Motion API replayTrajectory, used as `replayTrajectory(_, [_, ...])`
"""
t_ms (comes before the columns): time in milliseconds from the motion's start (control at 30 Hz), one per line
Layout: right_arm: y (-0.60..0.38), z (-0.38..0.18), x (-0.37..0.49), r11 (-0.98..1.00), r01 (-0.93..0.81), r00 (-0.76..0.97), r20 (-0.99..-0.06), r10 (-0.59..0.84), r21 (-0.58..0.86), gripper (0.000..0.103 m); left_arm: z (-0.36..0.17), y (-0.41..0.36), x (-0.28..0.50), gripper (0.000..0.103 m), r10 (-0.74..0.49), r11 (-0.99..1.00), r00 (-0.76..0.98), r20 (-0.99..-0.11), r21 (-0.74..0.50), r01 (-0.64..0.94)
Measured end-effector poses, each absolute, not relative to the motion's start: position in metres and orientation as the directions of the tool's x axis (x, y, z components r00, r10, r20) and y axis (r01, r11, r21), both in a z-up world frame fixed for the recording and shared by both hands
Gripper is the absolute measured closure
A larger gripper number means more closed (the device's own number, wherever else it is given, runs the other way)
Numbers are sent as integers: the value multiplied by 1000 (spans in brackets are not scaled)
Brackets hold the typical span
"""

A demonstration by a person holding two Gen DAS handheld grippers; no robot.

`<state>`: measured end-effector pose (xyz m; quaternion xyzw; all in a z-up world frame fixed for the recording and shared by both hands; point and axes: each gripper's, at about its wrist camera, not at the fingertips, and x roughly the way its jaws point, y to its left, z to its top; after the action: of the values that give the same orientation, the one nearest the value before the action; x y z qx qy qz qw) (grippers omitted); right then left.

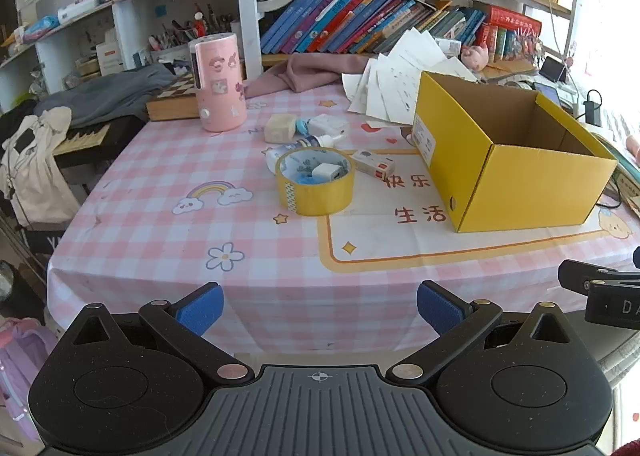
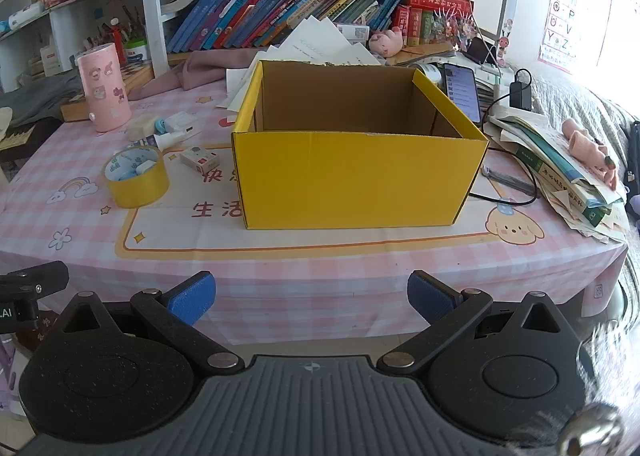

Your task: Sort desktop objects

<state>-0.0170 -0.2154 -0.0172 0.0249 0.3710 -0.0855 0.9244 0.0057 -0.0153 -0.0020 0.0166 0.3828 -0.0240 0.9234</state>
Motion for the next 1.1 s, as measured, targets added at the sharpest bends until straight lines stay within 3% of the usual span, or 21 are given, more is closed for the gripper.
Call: replayTrajectory(1100, [-211,-17,-7,988,155,714,-691,-116,-6,0,-5,-16,14,0,-17,997,686,-727,44,71])
